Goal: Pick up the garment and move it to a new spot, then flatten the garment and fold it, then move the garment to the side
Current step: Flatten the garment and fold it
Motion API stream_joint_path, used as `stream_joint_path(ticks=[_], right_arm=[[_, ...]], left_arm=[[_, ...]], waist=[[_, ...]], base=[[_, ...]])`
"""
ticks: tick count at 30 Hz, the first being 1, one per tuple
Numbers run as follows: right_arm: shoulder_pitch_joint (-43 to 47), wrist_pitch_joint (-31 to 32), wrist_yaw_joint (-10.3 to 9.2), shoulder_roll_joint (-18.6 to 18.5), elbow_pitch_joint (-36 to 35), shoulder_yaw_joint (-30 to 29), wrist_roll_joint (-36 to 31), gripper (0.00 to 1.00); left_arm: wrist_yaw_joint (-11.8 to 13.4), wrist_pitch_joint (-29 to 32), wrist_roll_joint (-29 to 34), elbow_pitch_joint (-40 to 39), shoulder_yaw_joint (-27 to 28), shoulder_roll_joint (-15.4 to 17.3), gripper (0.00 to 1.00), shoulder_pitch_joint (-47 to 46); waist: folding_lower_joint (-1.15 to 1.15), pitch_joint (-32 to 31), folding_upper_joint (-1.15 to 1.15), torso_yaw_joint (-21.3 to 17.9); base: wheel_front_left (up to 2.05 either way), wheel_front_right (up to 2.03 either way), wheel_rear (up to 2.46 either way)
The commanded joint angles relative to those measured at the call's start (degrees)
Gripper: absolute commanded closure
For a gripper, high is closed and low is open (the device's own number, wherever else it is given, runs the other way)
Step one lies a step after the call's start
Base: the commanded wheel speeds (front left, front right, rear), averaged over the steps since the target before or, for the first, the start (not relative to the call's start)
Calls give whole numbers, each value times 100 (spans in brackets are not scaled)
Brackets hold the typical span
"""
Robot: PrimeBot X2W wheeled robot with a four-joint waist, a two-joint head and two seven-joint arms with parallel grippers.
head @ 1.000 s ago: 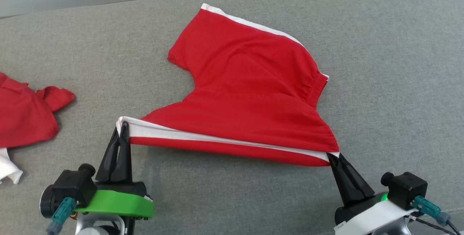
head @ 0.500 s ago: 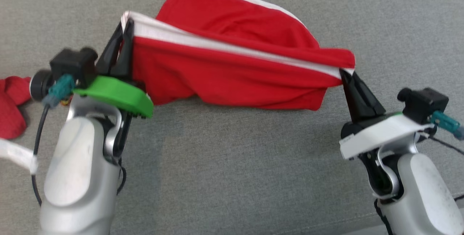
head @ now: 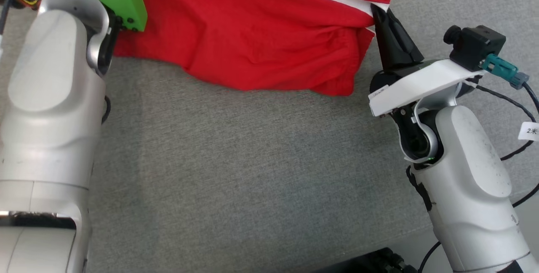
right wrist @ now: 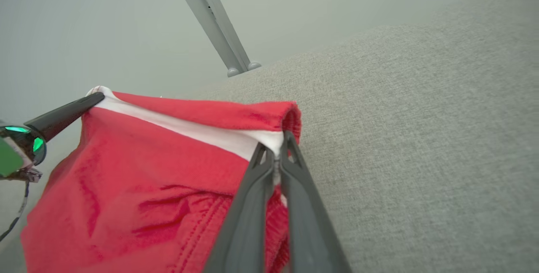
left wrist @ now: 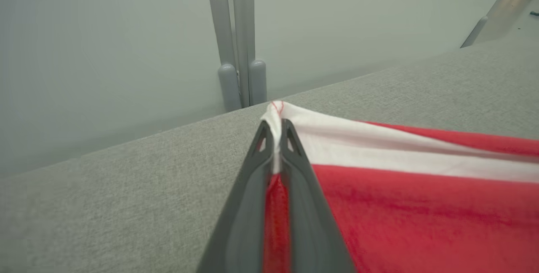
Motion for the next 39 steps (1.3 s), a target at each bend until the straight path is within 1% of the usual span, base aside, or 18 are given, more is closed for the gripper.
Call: stream_joint_path(ticks=[1, 6, 7, 8, 9, 10, 12, 15, 18, 20, 22, 23, 26, 30, 34, 39], right_arm=[[-113, -101, -7, 10, 110, 62, 71, 100], [-301, -478, -7, 10, 382, 326, 218, 100], [-318, -561, -7, -13, 428, 413, 234, 84], [-329, -654, -7, -38, 435, 486, 250, 56], [-345, -766, -8, -100, 440, 525, 196, 10], [-337, -850, -8, -131, 433, 564, 173, 0], [-271, -990, -7, -228, 359, 589, 74, 0], [-86, -1071, -6, -401, 146, 536, -195, 0], [117, -1084, -5, -463, -371, 206, -535, 0], [354, -1084, -5, -459, -676, -12, -778, 0], [513, -1084, -5, -480, -904, -192, -990, 0], [601, -1085, -5, -496, -1015, -260, -1085, 0], [845, -1086, -4, -526, -1197, -391, -1284, 0], [1099, -1086, -4, -569, -1294, -503, -1393, 0], [1331, -1087, -4, -597, -1301, -536, -1464, 0], [1593, -1061, -4, -558, -1355, -549, -1506, 0]], left_arm=[[-14, -104, 18, 175, -50, 32, 100, -226], [-15, -296, -35, 914, -96, -15, 100, -669], [-10, -288, -56, 1083, -101, -8, 80, -732], [-8, -285, -83, 1211, -94, -7, 34, -774], [-7, -321, -106, 1339, -89, -2, 0, -819], [-6, -362, -109, 1438, -98, 6, 0, -835], [-7, -488, -106, 1606, -129, 18, 0, -820], [138, -928, -71, 1687, -116, 28, 0, -724], [277, -1250, -136, 1567, -33, -21, 0, -570], [380, -1364, -202, 1331, 72, -46, 0, -390], [516, -1407, -197, 847, 188, -34, 0, -160], [607, -1406, -207, 454, 297, -26, 0, 30], [833, -1399, -71, -729, 538, -16, 0, 863], [1065, -1396, 77, -2022, 747, -64, 0, 1889], [1256, -1397, 207, -2937, 868, -118, 0, 2870], [1363, -1397, 219, -3585, 960, -199, 0, 3906]], waist=[[0, 309, 0, -339], [0, 354, 0, -463], [0, 352, 0, -487], [0, 347, 0, -501], [0, 341, 0, -515], [0, 330, 0, -517], [0, 293, 0, -497], [0, 201, 0, -412], [0, 106, 0, -296], [0, 19, 0, -208], [0, -71, 0, -116], [0, -113, 0, -65], [0, -253, 0, 90], [0, -450, 0, 265], [0, -647, 0, 413], [0, -904, 0, 525]], base=[[0, 0, 0], [0, 0, 0], [0, 0, 0], [0, 0, 0], [0, 0, 0], [0, 0, 0], [0, 0, 0], [0, 0, 0], [0, 0, 0], [0, 0, 0], [0, 0, 0], [0, 0, 0], [0, 0, 0], [0, 0, 0], [0, 0, 0], [0, 0, 0]])
